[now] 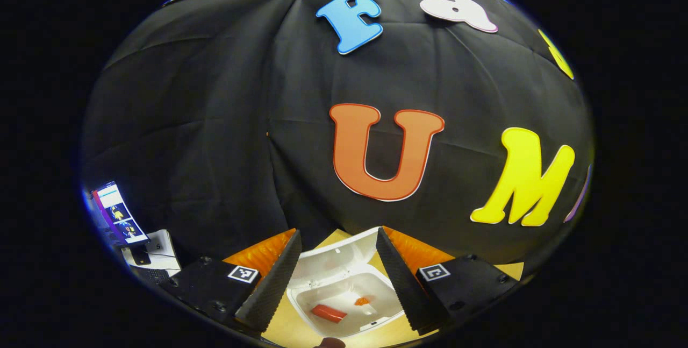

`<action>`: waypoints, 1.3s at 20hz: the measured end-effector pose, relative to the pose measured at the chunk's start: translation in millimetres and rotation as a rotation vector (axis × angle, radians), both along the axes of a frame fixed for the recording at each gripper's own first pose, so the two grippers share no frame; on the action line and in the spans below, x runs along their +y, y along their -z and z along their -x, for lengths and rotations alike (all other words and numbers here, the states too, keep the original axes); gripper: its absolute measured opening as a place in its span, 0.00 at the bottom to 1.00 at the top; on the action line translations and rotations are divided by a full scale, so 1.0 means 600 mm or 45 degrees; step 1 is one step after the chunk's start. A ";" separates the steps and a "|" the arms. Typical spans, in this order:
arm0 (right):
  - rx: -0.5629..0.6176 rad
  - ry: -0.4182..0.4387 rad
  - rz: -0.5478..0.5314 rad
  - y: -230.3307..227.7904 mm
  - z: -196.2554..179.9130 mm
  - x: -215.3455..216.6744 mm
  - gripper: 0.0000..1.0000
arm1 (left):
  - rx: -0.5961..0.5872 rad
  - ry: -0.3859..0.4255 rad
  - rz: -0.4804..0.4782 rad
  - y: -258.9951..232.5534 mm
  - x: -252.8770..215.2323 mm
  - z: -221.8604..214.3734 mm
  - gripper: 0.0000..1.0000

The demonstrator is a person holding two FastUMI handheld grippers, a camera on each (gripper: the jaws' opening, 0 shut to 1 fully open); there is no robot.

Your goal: Press the lid of the desktop garbage bin to open it, pick up the crumpled paper on the desktop and throw it into the bin, then pick up the pop can on the desktop and drop it into the bin, and finally close the garbage bin lid.

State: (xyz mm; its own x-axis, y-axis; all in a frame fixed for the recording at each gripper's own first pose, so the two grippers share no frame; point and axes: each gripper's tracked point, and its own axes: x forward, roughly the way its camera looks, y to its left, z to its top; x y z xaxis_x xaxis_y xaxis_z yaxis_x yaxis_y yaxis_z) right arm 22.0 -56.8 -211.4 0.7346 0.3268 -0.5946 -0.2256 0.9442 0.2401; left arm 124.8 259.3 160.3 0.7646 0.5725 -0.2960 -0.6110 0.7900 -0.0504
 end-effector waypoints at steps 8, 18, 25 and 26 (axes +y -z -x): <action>0.020 0.042 0.047 0.015 -0.012 0.008 0.96 | 0.051 -0.062 0.071 0.051 0.069 -0.064 0.93; 0.035 0.047 0.095 0.028 -0.019 -0.011 0.96 | 0.042 -0.052 0.133 0.096 0.034 -0.094 0.93; -0.026 -0.026 0.038 0.005 -0.007 -0.033 0.98 | 0.006 -0.070 0.153 0.135 -0.057 -0.050 0.98; -0.029 -0.045 0.043 0.007 -0.002 -0.037 0.98 | 0.016 -0.072 0.148 0.146 -0.073 -0.042 0.97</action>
